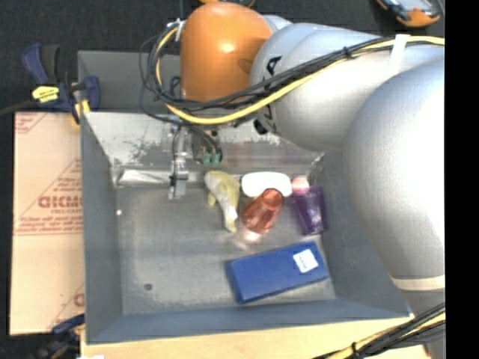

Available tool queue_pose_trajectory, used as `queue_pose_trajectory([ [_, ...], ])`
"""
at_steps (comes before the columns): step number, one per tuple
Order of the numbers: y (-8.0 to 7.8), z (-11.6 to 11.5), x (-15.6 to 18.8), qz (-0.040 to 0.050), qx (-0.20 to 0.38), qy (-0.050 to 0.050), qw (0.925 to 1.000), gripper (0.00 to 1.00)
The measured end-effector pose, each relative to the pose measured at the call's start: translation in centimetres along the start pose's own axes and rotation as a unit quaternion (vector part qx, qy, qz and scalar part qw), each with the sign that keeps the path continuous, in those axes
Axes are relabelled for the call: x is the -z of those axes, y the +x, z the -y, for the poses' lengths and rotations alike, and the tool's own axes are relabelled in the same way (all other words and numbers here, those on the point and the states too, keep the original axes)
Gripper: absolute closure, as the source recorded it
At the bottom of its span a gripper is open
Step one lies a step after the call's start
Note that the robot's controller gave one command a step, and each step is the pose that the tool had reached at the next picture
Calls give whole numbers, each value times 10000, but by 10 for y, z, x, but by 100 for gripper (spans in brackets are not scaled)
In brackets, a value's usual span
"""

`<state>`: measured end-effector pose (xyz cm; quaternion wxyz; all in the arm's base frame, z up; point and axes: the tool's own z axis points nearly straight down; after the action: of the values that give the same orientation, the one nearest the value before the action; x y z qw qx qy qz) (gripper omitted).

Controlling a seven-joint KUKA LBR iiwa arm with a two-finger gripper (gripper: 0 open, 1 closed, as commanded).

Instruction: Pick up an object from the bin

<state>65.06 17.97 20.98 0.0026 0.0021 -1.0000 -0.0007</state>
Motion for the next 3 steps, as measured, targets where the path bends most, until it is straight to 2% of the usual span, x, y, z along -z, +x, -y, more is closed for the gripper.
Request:
queue_pose_trajectory([
  [1,-2,1,5,43,-13,-7,10000,0],
  [2,8,37,-57,63,-303,-18,9995,0],
  [3,13,40,-38,10,-294,6,9996,0],
])
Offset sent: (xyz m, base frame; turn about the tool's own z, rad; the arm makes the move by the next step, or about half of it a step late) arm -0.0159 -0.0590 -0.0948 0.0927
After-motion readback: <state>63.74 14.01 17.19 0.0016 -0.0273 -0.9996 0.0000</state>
